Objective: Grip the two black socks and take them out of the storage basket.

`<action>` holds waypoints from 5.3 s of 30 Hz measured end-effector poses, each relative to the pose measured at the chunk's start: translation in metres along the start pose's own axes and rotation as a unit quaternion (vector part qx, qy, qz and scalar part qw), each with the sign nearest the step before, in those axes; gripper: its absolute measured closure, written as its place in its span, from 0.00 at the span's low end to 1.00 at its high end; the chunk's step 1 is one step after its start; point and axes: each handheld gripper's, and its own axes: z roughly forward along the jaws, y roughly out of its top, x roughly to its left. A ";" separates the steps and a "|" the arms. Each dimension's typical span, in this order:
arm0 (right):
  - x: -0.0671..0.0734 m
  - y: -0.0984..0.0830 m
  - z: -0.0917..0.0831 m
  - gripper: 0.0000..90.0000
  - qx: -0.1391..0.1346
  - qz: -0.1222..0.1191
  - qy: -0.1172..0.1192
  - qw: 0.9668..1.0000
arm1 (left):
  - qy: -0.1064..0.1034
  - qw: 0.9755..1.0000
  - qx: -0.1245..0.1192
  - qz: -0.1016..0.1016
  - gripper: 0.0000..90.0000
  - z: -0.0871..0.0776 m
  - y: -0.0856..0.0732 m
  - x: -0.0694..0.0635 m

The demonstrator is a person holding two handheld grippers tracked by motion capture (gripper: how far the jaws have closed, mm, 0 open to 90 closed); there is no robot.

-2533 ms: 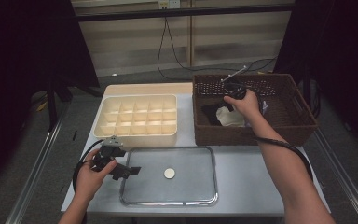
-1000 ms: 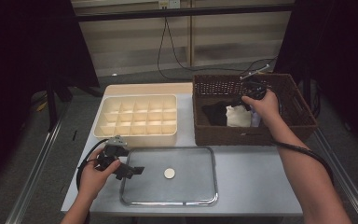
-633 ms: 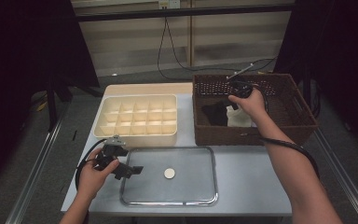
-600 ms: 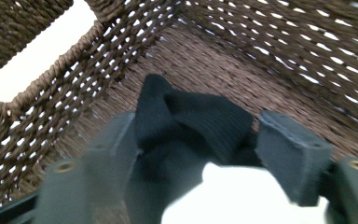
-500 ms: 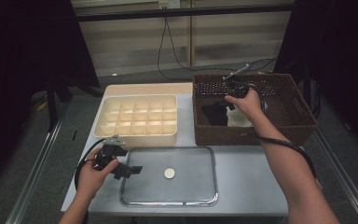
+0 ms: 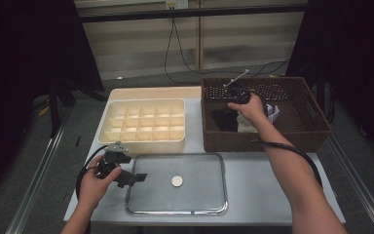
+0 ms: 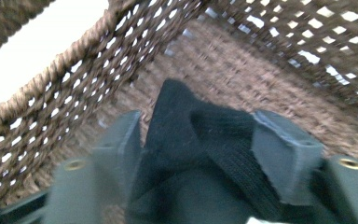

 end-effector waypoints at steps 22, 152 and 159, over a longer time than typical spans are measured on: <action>0.012 0.008 -0.046 0.90 0.019 0.000 0.018 1.000 | -0.008 1.000 -0.001 0.002 0.02 0.002 0.002 -0.003; 0.042 -0.021 -0.083 0.34 -0.008 -0.018 0.041 0.999 | -0.026 1.000 0.005 0.014 0.02 0.013 0.009 -0.015; 0.027 -0.022 -0.064 0.34 -0.007 -0.001 0.040 0.999 | -0.024 1.000 0.006 0.013 0.02 0.013 0.009 -0.014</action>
